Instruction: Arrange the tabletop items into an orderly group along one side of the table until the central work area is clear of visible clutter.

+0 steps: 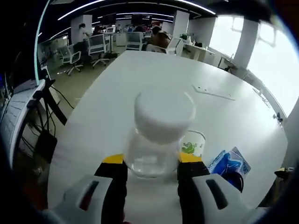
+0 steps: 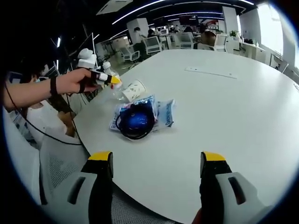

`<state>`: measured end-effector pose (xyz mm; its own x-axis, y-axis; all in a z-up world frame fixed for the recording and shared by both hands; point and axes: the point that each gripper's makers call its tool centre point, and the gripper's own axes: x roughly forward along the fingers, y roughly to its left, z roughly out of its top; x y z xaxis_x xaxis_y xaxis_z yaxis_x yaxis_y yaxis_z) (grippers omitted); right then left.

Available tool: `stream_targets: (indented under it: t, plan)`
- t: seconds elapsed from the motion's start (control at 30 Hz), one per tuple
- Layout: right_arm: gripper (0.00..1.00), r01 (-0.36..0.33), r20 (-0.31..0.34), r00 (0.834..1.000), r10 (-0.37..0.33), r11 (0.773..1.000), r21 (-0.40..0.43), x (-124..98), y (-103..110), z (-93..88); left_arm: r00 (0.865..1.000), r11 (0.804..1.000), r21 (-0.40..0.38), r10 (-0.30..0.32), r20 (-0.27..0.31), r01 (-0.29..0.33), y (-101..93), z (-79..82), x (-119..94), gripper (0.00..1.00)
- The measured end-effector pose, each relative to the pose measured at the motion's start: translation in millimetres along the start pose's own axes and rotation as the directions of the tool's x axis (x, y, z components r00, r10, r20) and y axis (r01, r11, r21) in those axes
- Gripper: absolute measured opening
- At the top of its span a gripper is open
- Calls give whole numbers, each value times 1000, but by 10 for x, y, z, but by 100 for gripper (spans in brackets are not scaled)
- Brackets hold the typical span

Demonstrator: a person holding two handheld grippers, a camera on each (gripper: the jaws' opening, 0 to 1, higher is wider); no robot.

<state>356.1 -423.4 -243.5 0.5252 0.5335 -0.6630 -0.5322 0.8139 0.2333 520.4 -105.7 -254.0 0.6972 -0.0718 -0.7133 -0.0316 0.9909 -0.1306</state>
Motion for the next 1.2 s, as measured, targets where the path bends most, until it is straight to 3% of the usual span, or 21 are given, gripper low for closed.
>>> stream_targets:
  t: [0.17, 0.77, 1.2]
  plan:
    - [75, 1, 7, 1000, -1, 1000, 7, -8, -3, 7, 1000, 1000, -20, -6, 7, 6, -7, 0, -21, 49]
    - [75, -9, 26, 1000, 9, 1000, -10, 23, 36, 135, 997, 998, 45, -48, 54, 45, 43, -74, -383, 47]
    - [75, -21, 46, 999, 21, 1000, -19, 25, 43, 238, 996, 994, 80, -75, 44, 71, 93, -248, -557, 47]
